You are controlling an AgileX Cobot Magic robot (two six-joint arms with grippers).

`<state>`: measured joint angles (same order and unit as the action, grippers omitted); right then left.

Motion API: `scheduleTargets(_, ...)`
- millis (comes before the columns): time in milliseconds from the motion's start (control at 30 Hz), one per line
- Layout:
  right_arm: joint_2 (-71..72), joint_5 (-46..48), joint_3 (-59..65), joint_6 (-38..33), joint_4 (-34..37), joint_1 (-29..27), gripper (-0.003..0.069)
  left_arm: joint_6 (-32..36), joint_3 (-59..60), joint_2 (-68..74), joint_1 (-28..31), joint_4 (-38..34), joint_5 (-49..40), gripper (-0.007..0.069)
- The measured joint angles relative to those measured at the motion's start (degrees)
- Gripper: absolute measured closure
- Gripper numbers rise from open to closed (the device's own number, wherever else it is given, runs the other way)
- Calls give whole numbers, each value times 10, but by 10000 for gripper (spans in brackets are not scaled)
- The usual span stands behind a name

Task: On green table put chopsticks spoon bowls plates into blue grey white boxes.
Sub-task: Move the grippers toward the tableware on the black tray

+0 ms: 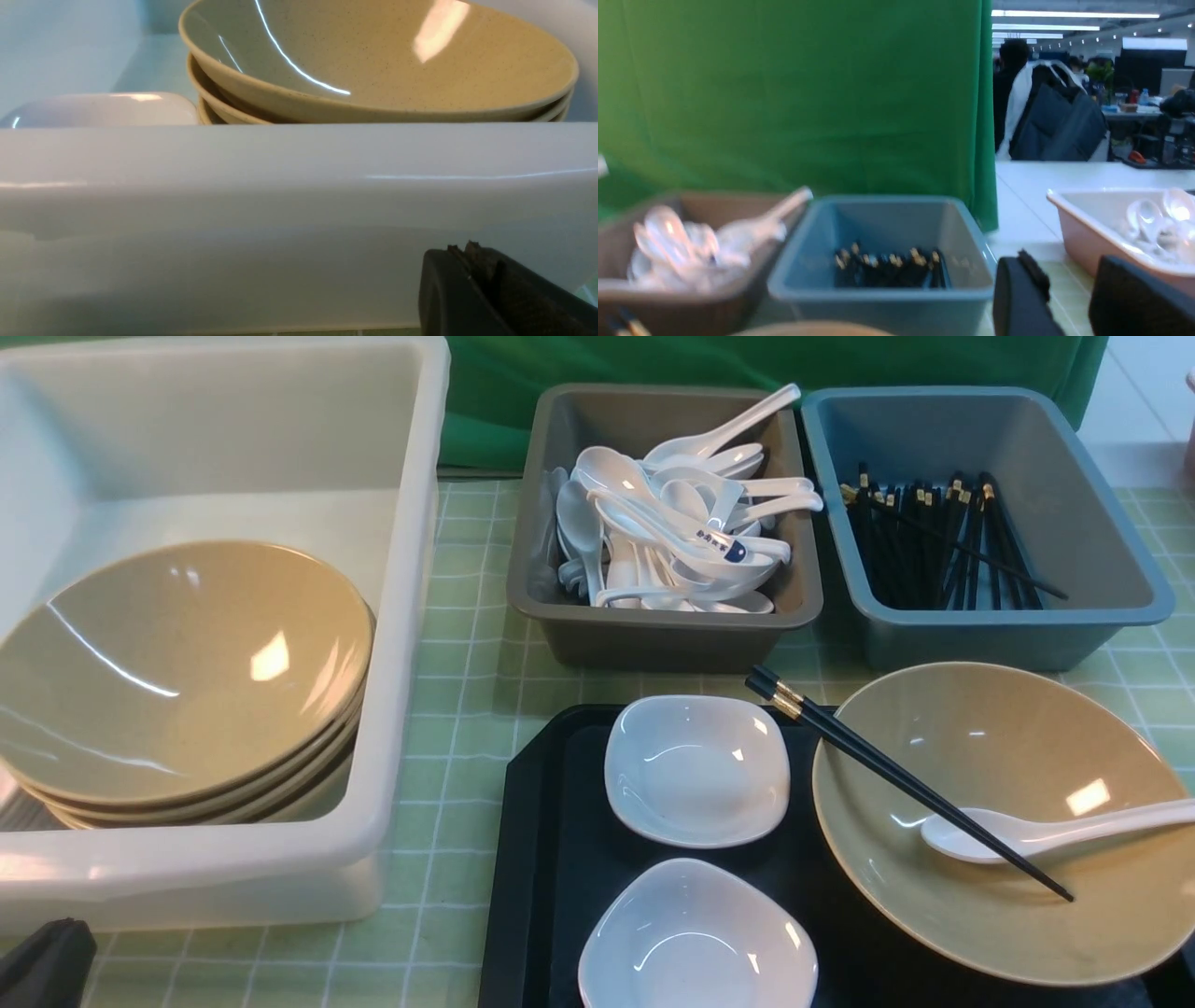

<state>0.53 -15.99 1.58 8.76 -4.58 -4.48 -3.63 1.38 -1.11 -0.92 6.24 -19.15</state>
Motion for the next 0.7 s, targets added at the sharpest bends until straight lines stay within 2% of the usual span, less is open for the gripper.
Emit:
scheduleTargets(133,-32,2,-37,18,0,0,423,0,0,0,0,0,0,626)
scheduleTargets(300,-101,0,-144,31,0,0,423,0,0,0,0,1,0,626)
scheduleTargets(433,-177,57,-234,63,0,0,423,1,0,0,0,17,3,626)
scheduleTargets(567,-220,93,-268,83,0,0,423,1,2,0,0,38,19,626)
scheduleTargets(667,-279,134,-310,98,0,0,423,-20,2,0,0,34,114,626)
scheduleTargets(700,-286,135,-313,98,0,0,423,-21,2,0,0,33,120,626)
